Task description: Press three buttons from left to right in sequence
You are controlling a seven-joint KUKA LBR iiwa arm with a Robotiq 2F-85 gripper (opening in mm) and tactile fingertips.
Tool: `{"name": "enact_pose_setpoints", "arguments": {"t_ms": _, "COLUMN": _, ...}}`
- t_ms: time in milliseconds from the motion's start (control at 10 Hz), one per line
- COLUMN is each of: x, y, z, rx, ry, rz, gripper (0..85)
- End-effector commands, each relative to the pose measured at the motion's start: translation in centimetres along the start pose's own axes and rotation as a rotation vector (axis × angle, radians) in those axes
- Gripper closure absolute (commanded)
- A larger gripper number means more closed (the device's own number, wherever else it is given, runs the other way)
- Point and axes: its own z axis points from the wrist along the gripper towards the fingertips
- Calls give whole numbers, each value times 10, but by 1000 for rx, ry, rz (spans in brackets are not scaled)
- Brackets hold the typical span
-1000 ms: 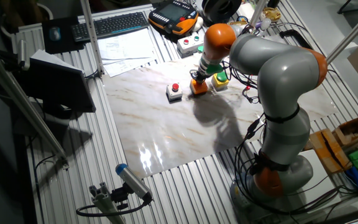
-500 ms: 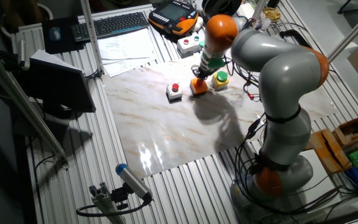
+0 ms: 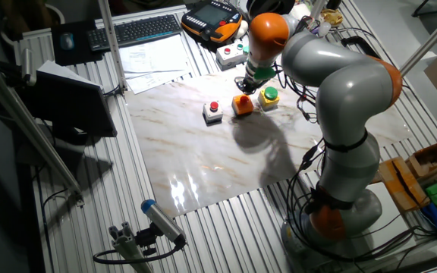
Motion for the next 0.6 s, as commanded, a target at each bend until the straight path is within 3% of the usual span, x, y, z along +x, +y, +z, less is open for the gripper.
{"name": "enact_pose_setpoints", "arguments": {"t_ms": 0, "x": 0, "y": 0, "z": 0, "rx": 27, "ry": 11, "rz": 50, "gripper": 843}}
{"name": "enact_pose_setpoints", "arguments": {"t_ms": 100, "x": 0, "y": 0, "z": 0, "rx": 35, "ry": 8, "rz": 94, "gripper": 843}}
{"name": "enact_pose_setpoints", "arguments": {"t_ms": 300, "x": 0, "y": 0, "z": 0, "rx": 54, "ry": -40, "rz": 127, "gripper": 843}}
{"name": "enact_pose_setpoints", "arguments": {"t_ms": 400, "x": 0, "y": 0, "z": 0, "rx": 21, "ry": -48, "rz": 72, "gripper": 843}}
{"name": "enact_pose_setpoints", "arguments": {"t_ms": 500, "x": 0, "y": 0, "z": 0, "rx": -73, "ry": -22, "rz": 15, "gripper": 843}}
